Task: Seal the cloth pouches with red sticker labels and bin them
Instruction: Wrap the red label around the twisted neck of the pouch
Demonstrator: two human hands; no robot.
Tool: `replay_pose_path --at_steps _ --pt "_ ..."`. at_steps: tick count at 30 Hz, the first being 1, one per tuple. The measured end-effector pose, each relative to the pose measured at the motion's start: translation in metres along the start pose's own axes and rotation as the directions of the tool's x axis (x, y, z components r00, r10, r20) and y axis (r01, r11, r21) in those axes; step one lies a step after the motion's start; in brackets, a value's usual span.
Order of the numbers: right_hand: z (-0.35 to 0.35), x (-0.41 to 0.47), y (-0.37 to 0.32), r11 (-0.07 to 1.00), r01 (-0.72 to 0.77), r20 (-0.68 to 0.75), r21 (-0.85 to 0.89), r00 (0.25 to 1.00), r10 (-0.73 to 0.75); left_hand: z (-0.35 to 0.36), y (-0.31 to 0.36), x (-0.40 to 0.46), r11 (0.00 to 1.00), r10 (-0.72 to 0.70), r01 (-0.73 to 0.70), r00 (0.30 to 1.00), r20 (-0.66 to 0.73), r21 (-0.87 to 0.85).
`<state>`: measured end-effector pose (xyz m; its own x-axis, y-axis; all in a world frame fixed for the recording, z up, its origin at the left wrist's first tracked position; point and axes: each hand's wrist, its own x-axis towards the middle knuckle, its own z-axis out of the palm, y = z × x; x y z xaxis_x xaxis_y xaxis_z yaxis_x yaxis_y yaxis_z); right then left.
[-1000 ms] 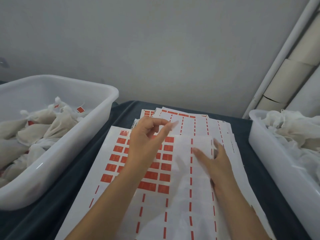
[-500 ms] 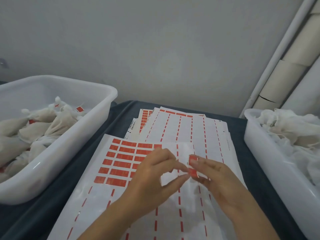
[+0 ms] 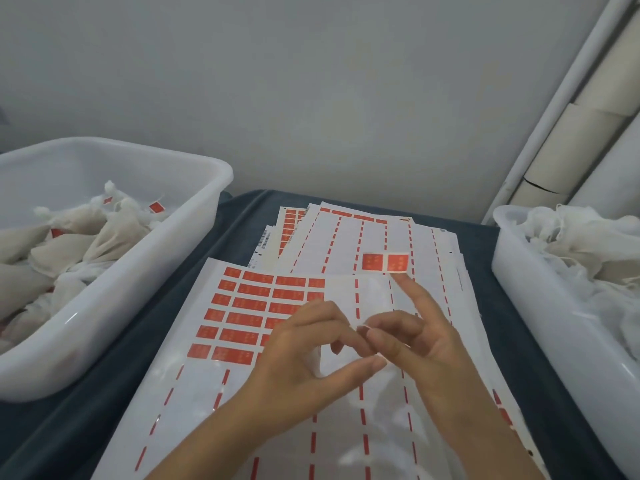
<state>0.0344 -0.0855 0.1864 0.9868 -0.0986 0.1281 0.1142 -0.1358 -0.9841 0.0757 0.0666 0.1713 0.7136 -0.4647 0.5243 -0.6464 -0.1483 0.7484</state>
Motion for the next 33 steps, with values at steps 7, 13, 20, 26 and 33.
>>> replay_pose_path --at_steps 7,13,20,26,33 --pt "-0.004 0.001 0.001 0.998 0.046 -0.119 -0.048 0.992 -0.051 0.0 0.001 -0.001 0.994 -0.092 0.09 0.995 -0.036 -0.054" --pt "-0.011 0.004 0.005 0.989 0.045 -0.239 -0.138 0.968 -0.077 -0.004 -0.007 0.009 0.943 -0.323 0.309 0.94 -0.108 -0.123" --pt "-0.002 0.004 0.01 0.988 0.062 -0.118 -0.144 0.99 -0.08 -0.006 -0.009 0.01 0.903 -0.383 0.353 0.919 -0.088 -0.246" --pt "0.013 0.003 0.019 0.974 0.028 -0.058 -0.225 0.997 -0.042 -0.006 -0.005 0.01 0.865 -0.392 0.364 0.92 -0.011 -0.346" --pt "0.005 0.004 0.019 0.975 0.056 -0.155 -0.214 0.984 -0.09 -0.008 -0.006 0.01 0.884 -0.365 0.346 0.931 0.0 -0.314"
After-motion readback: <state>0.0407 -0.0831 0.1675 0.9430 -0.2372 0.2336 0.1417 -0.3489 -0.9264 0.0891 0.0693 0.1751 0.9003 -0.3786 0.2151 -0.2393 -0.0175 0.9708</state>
